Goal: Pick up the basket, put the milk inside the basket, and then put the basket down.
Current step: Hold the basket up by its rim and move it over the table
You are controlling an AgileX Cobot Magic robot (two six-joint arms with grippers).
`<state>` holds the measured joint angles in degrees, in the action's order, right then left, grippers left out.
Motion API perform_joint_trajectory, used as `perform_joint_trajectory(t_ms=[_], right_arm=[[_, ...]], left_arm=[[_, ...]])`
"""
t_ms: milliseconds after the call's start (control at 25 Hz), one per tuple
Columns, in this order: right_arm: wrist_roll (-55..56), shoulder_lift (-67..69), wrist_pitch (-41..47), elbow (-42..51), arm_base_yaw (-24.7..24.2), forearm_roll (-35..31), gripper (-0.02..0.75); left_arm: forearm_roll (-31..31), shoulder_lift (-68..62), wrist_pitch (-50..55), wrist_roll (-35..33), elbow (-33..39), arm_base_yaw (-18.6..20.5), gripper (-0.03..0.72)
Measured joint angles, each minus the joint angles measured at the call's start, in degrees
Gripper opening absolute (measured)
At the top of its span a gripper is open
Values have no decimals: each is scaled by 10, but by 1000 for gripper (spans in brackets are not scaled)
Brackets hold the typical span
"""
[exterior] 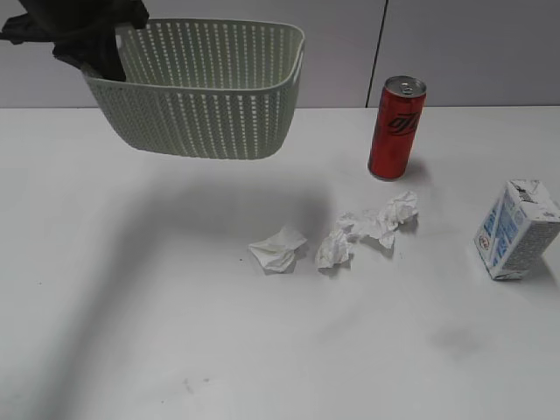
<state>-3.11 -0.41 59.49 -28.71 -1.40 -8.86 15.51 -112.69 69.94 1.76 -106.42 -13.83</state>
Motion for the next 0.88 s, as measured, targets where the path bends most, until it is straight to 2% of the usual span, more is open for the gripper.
perform_joint_trajectory(t_ms=[160,560,880], right_arm=[[0,0,0,0,0,0,567],[0,0,0,0,0,0,567],[0,0,0,0,0,0,567]], left_arm=[[4,16,-1,5,13,0,-15],[2,83,-6,5,146,0,-15],[4,101,-41,-2,201,-1,-15]])
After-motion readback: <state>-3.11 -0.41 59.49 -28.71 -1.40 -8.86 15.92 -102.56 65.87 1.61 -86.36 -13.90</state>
